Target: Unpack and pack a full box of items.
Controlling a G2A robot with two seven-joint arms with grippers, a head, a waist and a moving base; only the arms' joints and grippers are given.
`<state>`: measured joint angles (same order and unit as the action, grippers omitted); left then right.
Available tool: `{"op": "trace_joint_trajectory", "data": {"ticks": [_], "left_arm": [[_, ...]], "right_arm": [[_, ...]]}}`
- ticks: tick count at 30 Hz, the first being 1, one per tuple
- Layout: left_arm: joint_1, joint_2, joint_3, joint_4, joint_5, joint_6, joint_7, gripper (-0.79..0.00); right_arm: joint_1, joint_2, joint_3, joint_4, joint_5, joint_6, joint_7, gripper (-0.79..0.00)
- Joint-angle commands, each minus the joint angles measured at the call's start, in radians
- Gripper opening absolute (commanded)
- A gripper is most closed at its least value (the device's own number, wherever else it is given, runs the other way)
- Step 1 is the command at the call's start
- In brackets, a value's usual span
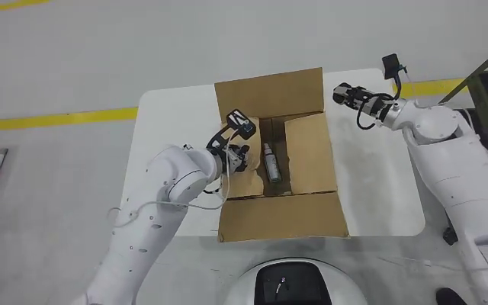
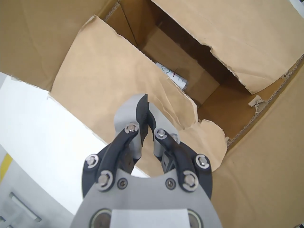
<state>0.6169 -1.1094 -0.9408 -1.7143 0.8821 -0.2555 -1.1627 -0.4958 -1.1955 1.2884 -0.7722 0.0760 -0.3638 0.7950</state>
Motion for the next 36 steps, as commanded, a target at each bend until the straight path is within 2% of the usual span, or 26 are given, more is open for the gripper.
{"op": "trace_joint_trajectory", "data": {"ticks": [1, 9, 22, 23, 24, 25, 26, 27, 32, 36], "left_arm": [[-0.001, 0.000, -0.002, 0.000, 0.001, 0.003, -0.003, -0.785], [0.008, 0.000, 0.003, 0.007, 0.029, -0.011, -0.007, -0.785], [0.014, 0.000, -0.007, 0.013, 0.035, -0.013, -0.005, -0.785], [0.014, 0.000, -0.009, 0.014, 0.030, -0.014, -0.008, -0.690], [0.014, 0.000, -0.010, 0.016, 0.028, -0.018, -0.011, -0.551], [0.014, 0.001, -0.012, 0.018, 0.025, -0.020, -0.014, -0.483], [0.014, 0.001, -0.014, 0.019, 0.022, -0.021, -0.015, -0.169], [0.014, 0.001, -0.015, 0.020, 0.020, -0.023, -0.016, 0.000], [0.022, 0.007, -0.047, 0.002, -0.011, -0.026, -0.035, 0.000], [0.044, 0.019, -0.104, -0.037, -0.060, -0.033, -0.065, 0.000]], "right_arm": [[0.032, -0.009, -0.023, 0.042, 0.008, -0.034, 0.012, -0.785], [0.127, -0.036, -0.096, 0.143, -0.012, -0.093, 0.058, -0.785], [0.156, -0.033, -0.116, 0.179, -0.004, -0.272, 0.171, -0.785], [0.155, -0.031, -0.115, 0.170, -0.002, -0.288, 0.181, -0.785], [0.154, -0.030, -0.115, 0.161, 0.002, -0.302, 0.191, -0.785], [0.152, -0.028, -0.114, 0.151, 0.004, -0.313, 0.200, -0.785], [0.151, -0.026, -0.111, 0.140, 0.007, -0.321, 0.205, -0.785], [0.147, -0.023, -0.108, 0.130, 0.012, -0.326, 0.209, -0.785], [0.116, -0.015, -0.104, 0.052, 0.035, -0.329, 0.246, -0.785], [0.083, -0.010, -0.111, -0.021, 0.044, -0.309, 0.268, -0.785]]}}
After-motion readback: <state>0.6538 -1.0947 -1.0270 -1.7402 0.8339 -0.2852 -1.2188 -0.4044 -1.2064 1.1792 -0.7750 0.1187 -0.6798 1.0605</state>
